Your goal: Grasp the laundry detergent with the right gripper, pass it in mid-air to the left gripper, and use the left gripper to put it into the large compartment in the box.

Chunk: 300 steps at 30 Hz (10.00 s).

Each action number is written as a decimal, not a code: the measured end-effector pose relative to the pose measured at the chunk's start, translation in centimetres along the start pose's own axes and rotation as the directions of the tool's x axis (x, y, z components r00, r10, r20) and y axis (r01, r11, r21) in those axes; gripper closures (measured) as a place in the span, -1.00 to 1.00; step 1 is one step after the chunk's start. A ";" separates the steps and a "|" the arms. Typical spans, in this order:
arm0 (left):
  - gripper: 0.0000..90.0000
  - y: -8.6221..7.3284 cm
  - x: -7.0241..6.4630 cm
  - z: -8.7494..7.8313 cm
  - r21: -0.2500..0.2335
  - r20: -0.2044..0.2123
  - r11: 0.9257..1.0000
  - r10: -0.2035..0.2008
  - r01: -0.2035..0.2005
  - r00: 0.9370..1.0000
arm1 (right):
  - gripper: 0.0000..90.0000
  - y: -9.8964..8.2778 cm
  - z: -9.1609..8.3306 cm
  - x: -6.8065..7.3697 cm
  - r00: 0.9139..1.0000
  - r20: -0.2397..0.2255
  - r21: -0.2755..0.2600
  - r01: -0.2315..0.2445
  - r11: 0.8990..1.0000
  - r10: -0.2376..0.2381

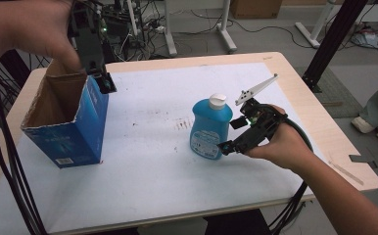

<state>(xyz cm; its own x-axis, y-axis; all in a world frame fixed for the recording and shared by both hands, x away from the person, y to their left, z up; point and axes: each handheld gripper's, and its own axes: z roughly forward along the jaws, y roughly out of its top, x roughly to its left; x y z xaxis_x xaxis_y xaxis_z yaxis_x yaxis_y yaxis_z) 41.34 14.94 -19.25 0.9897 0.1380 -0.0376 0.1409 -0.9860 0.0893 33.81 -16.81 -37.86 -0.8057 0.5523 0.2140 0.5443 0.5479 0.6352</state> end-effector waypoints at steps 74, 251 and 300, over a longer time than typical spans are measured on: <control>-0.96 -0.3 0.3 0.0 0.004 -0.001 1.000 -0.009 0.009 1.000 | -0.56 -1.3 3.5 0.4 1.000 0.018 -0.328 0.016 0.945 -0.010; -0.23 7.9 -5.9 1.0 0.024 0.051 0.981 0.189 -0.190 0.981 | 0.06 11.7 1.7 7.8 0.883 -0.143 -0.277 0.398 0.875 -0.447; -0.16 1.6 -4.1 -4.3 0.038 -0.003 0.993 -0.116 0.116 0.993 | -0.86 10.9 -4.0 5.2 0.895 -0.087 -0.177 0.418 0.891 -0.437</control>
<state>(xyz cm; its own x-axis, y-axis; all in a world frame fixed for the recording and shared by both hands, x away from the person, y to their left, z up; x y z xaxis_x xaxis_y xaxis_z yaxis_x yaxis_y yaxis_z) 37.57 13.18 -14.66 0.9669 0.2513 -0.0451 0.2533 -0.9663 0.0466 34.61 -10.49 -26.90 -0.9796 0.1999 -0.0214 0.1070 0.6080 0.7867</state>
